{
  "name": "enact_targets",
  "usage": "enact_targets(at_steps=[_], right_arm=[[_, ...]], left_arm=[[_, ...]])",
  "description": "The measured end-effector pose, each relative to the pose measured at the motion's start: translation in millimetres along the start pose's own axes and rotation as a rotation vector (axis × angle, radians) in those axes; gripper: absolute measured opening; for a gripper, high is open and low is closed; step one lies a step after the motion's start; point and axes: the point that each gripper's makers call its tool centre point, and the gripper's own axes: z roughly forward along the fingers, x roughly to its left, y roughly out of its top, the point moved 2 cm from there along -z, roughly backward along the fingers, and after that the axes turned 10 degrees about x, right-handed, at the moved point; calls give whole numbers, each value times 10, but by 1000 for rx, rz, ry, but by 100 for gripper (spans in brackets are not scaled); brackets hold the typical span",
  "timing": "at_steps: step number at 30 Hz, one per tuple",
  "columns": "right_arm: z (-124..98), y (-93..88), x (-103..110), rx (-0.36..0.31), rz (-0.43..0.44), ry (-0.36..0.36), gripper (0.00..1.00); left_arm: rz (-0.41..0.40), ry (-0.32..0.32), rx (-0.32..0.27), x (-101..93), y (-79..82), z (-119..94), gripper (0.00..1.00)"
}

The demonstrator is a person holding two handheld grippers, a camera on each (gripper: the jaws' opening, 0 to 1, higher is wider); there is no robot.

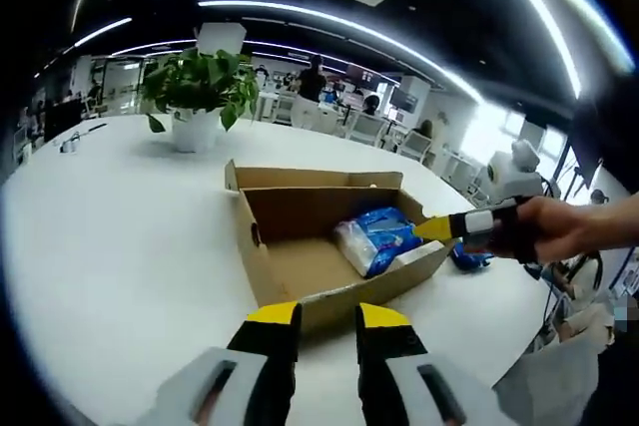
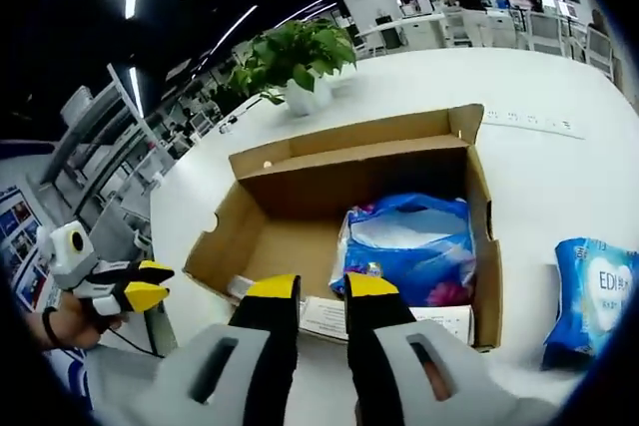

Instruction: Operate the shoe box by opening the lid, removing the specified soft item, and placing it in the target area until the item is outside and the box remains undamaged.

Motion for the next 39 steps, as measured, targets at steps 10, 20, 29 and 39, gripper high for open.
enact_targets(at_steps=[10,20,29,39], right_arm=[[-102,74,-184,1,-25,-27,18],[-179,133,-315,9,-48,-54,19],[-91,299,-314,102,-254,-70,27],[172,327,-301,366,-688,-107,45]], left_arm=[[-11,20,-12,19,-24,-116,22],[-16,23,-16,54,-22,-79,22],[3,20,-9,32,-28,-55,24],[-14,36,-13,110,-45,-51,24]])
